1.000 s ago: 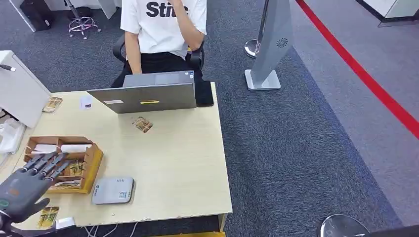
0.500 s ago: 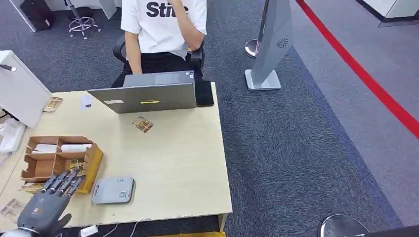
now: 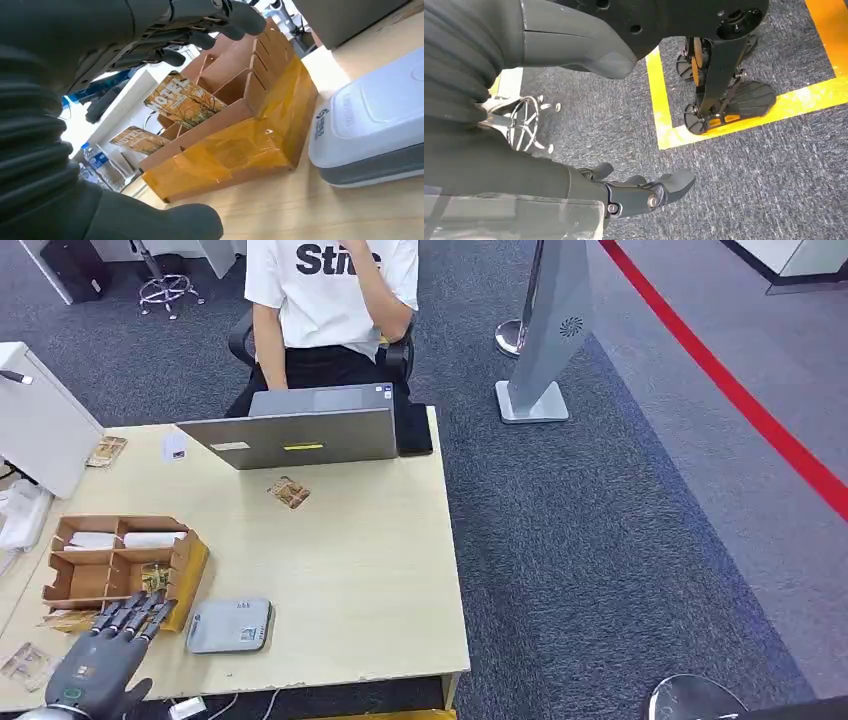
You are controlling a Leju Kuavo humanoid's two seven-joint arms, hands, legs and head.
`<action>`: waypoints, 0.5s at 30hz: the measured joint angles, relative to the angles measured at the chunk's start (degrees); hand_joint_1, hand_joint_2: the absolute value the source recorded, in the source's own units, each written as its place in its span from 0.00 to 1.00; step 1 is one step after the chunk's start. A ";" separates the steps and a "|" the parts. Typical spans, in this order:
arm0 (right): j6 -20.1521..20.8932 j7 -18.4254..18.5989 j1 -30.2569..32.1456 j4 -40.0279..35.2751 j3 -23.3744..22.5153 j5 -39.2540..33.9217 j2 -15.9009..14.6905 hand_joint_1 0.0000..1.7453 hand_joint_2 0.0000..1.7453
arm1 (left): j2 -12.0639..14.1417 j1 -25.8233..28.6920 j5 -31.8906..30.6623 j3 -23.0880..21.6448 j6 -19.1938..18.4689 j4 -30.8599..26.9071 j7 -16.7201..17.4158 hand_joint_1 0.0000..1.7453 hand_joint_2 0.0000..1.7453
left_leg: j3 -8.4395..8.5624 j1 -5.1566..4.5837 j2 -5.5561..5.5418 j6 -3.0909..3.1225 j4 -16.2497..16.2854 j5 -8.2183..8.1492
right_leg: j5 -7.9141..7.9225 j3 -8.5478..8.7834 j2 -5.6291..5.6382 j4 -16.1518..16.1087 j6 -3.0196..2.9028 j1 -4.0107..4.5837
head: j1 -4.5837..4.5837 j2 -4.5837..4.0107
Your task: Pass the card to the sensor for recognition and then transmit it.
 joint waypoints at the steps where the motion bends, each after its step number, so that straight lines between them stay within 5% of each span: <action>1: -0.15 0.00 0.00 0.00 -0.04 0.00 0.00 0.00 1.00 | 0.00 0.02 -0.15 0.02 0.26 0.05 0.02 0.00 1.00 | 0.00 0.00 0.00 0.00 0.00 0.00 | 0.00 0.00 0.00 0.00 0.00 0.00 | 0.00 0.02; 15: -0.98 -0.09 0.05 0.00 -1.14 0.96 0.00 0.00 1.00 | -2.16 0.10 -1.07 9.83 2.69 -0.59 0.24 0.00 1.00 | 0.01 0.01 0.00 0.00 0.00 0.00 | 0.00 0.00 0.00 0.01 0.00 0.01 | 0.00 0.00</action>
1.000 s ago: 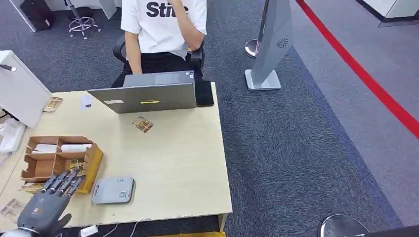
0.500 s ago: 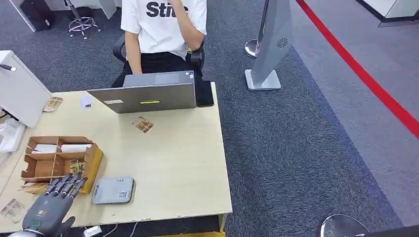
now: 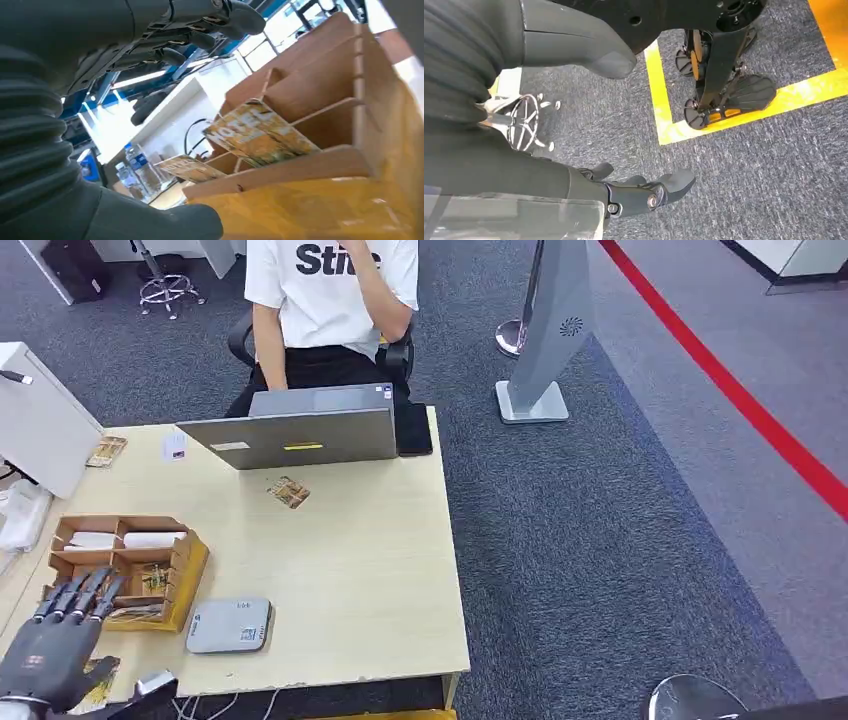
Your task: Pass the card to the sensor for recognition and then transmit it.
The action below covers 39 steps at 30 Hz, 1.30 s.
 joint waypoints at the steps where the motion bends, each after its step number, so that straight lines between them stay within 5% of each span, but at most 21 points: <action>1: 0.00 0.00 0.00 0.00 -0.02 0.00 0.00 0.00 1.00 | -0.04 0.03 0.02 0.39 0.00 0.00 0.00 0.00 1.00 | 0.00 0.00 0.00 0.00 0.00 0.00 | 0.00 0.00 0.00 0.00 0.00 0.00 | 0.00 0.00; 24: 0.07 -0.22 0.01 0.00 -0.46 1.09 0.02 0.00 1.00 | -3.72 0.76 -0.28 5.47 -0.68 1.16 -2.03 0.00 1.00 | -0.01 0.00 -0.02 0.00 0.00 0.00 | 0.00 -0.01 -0.01 -0.01 0.00 0.00 | 0.02 0.00; 39: 0.04 -0.28 -0.05 0.00 -0.61 1.88 0.17 0.00 1.00 | -6.34 -4.65 -0.85 5.45 -0.48 7.21 -1.73 0.00 1.00 | 0.00 0.00 -0.07 0.00 0.00 0.00 | 0.01 -0.01 -0.02 0.00 0.00 0.00 | 0.00 0.00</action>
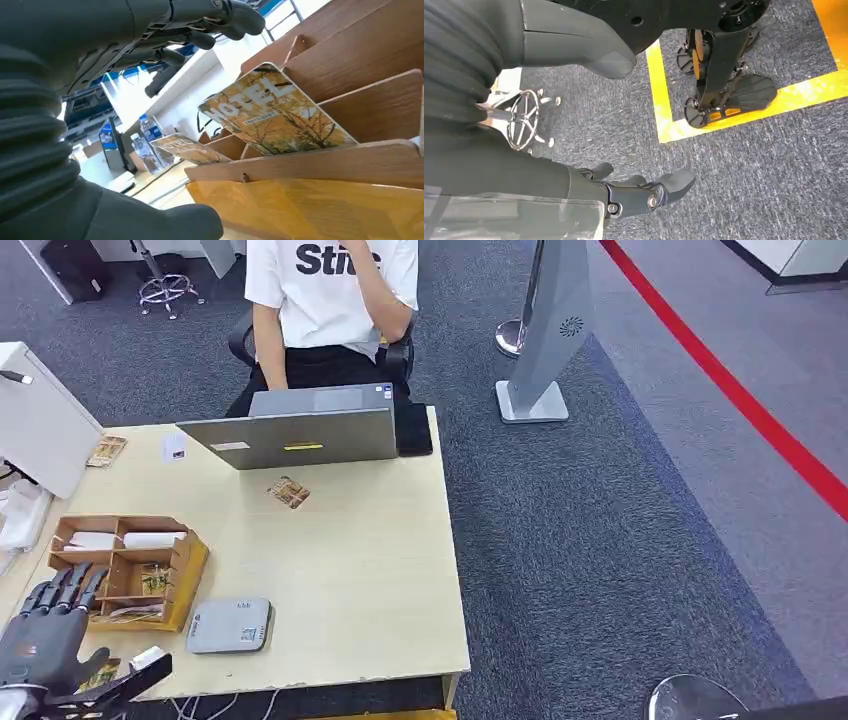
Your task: Pass the card to the sensor for recognition and then transmit it.
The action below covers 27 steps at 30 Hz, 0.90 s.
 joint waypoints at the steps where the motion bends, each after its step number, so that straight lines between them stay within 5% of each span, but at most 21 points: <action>1: 0.00 0.00 0.00 0.00 0.00 0.00 0.00 0.00 1.00 | -0.05 -0.15 0.00 0.00 0.00 0.20 0.00 0.00 1.00 | 0.00 0.00 0.00 0.00 0.00 0.00 | 0.00 0.00 0.00 0.00 0.00 0.00 | 0.00 0.02; 27: -0.09 -0.61 -0.04 0.00 -0.87 1.14 0.02 0.00 1.00 | -2.67 -2.63 -1.55 -0.90 2.23 2.69 -0.81 0.00 1.00 | -0.01 0.00 0.00 0.00 0.00 0.00 | 0.00 -0.02 0.00 0.00 0.00 0.00 | 0.00 0.02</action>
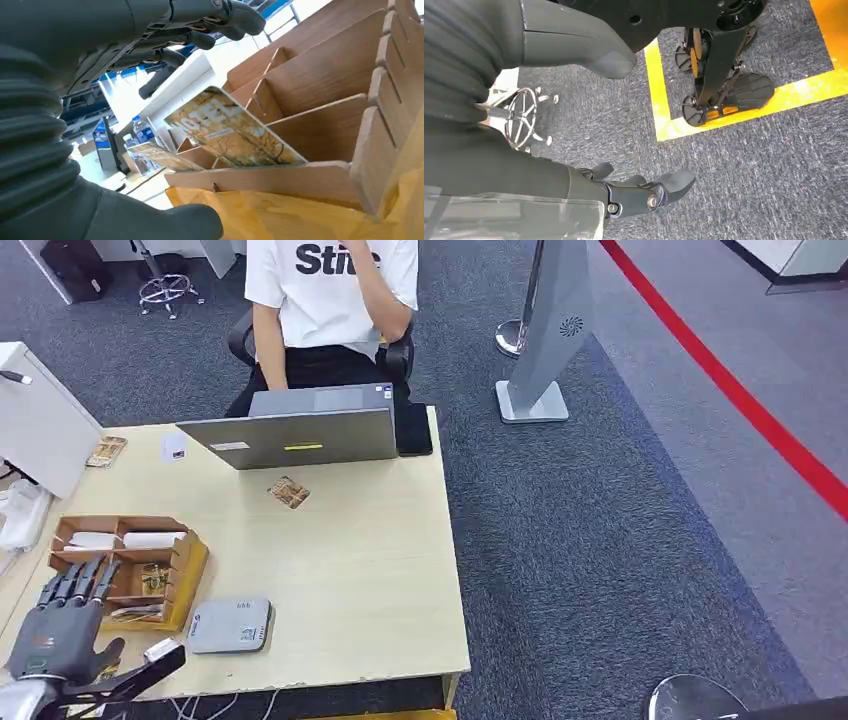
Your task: Pass the card to the sensor for recognition and then transmit it.
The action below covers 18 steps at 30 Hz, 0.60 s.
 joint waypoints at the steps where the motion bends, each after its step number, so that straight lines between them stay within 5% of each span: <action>1: -0.04 0.00 0.00 0.00 0.00 0.00 0.02 0.00 1.00 | -0.07 -0.03 -0.04 -0.02 0.00 0.00 0.02 0.00 1.00 | 0.00 0.00 0.00 0.00 0.00 0.00 | 0.00 0.00 0.00 0.00 0.00 0.00 | 0.00 -0.02; 18: -0.52 -0.55 0.00 0.00 -0.48 0.02 0.02 0.00 1.00 | -0.15 0.05 -0.33 -0.48 -0.72 -0.04 0.68 0.00 1.00 | 0.00 0.00 0.00 0.00 0.00 0.00 | 0.00 0.01 0.00 0.00 0.00 0.00 | 0.00 -0.02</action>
